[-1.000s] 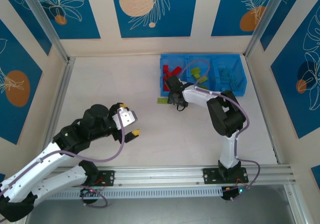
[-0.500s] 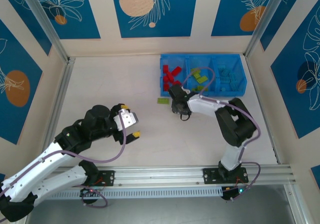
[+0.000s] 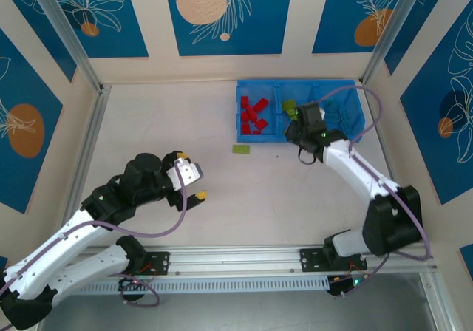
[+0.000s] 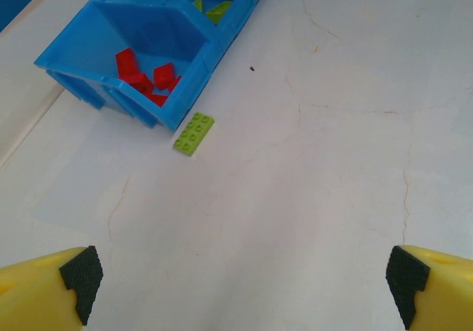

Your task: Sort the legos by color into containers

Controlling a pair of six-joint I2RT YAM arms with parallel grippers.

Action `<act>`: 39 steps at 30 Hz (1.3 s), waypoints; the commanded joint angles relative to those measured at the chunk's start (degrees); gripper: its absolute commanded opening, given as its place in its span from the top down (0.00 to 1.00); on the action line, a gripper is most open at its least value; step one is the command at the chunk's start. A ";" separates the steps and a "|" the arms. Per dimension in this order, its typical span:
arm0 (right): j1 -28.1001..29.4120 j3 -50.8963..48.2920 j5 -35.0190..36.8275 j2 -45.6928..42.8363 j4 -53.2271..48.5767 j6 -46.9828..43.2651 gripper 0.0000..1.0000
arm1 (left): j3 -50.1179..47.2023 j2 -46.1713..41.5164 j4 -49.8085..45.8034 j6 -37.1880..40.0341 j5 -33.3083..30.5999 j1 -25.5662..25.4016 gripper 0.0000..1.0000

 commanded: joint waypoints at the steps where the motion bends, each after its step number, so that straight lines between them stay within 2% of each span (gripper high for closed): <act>1: -3.95 8.51 -6.95 8.28 -0.06 -4.65 0.72 | -0.84 -0.88 0.56 0.73 0.79 0.57 0.00; 3: -5.74 14.98 -9.87 14.80 -2.59 -5.18 0.67 | -0.85 -1.03 0.07 1.23 -0.16 0.70 0.00; 6: -7.31 24.25 -12.32 21.38 -8.41 -4.91 0.46 | -1.40 -2.17 0.19 1.66 -1.18 0.64 0.00; 8: -7.27 28.16 -11.88 22.49 -11.38 -5.25 0.39 | -2.14 -3.11 0.74 2.02 -1.20 0.65 0.00; 11: -6.58 27.10 -11.30 18.99 -11.83 -4.96 0.36 | -2.61 -3.75 1.02 2.44 -0.61 0.65 0.00; 15: -4.70 19.88 -11.90 10.02 -11.24 -3.88 0.36 | -2.52 -3.51 1.19 2.78 0.48 0.70 0.00; 17: -1.73 14.50 -11.00 4.45 -9.32 -3.84 0.35 | -2.52 -3.36 1.22 2.80 1.29 0.70 0.00; 20: 6.01 6.87 -9.60 -1.53 -5.73 -3.33 0.35 | -2.52 -3.23 1.57 3.16 2.40 0.72 0.00; 23: 15.03 4.55 -3.56 -1.86 -6.08 -0.50 0.35 | -2.52 -3.08 1.73 3.52 3.11 0.77 0.00; 26: 22.54 5.37 2.60 2.47 -7.14 3.87 0.34 | -2.70 -3.35 1.73 3.87 3.36 0.84 0.00; 28: 25.25 7.13 6.30 6.82 -7.82 6.53 0.31 | -2.95 -3.56 1.89 4.20 3.56 0.90 0.00; 33: 26.10 14.95 5.78 19.54 -9.58 6.51 0.19 | -3.32 -4.10 2.08 4.48 4.69 0.88 0.00; 36: 26.44 18.97 8.71 25.89 -9.58 4.69 0.05 | -3.54 -4.46 2.03 4.49 5.08 0.90 0.00; 39: 25.89 22.27 7.83 31.98 -8.73 3.58 0.02 | -3.49 -4.55 2.17 4.65 4.97 0.84 0.00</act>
